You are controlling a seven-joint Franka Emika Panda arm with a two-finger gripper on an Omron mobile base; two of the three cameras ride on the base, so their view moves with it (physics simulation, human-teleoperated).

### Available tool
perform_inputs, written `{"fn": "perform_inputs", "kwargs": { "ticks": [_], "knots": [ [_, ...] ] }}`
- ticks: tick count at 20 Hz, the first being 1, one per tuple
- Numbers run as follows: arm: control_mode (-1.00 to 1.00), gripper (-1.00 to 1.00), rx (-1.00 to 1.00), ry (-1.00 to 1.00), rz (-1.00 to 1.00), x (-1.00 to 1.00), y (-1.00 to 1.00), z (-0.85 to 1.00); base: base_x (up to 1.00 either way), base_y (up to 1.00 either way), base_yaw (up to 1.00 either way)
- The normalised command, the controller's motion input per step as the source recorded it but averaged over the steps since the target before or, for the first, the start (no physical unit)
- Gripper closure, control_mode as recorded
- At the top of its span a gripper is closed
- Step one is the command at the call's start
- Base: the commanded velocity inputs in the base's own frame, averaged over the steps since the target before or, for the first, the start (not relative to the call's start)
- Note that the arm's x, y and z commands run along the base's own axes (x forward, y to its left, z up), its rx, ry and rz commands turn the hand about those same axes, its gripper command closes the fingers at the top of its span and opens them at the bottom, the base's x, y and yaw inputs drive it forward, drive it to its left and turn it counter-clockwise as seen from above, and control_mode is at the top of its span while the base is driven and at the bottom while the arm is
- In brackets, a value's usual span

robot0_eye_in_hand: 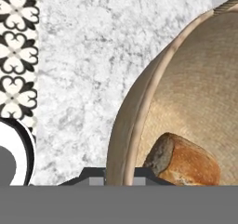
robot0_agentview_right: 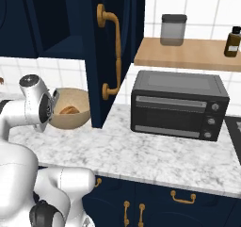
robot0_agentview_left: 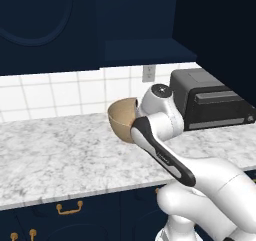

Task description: Open the cabinet, pick up the bread from the cabinet and place it in the basket. Then move the basket to the dining counter.

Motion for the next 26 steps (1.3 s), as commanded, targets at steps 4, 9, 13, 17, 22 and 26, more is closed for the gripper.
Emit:
{"fn": "perform_inputs", "kwargs": {
  "ticks": [4,9,13,17,22,26],
  "knots": [
    [-1.0,1.0,0.0,0.0,0.0,0.0,0.0,0.0,0.0,0.0,0.0],
    [-1.0,1.0,0.0,0.0,0.0,0.0,0.0,0.0,0.0,0.0,0.0],
    [-1.0,1.0,0.02,0.0,0.0,-0.16,0.0,-0.01,0.0,0.0,0.0],
    [1.0,1.0,0.0,0.0,0.0,0.0,0.0,0.0,-1.0,-0.1,-0.12],
    [1.0,1.0,0.0,0.0,0.0,0.0,0.0,0.0,-1.0,-0.31,-0.12],
    [1.0,1.0,0.0,0.0,0.0,0.0,0.0,0.0,-0.73,-0.06,-0.41]
  ]
}}
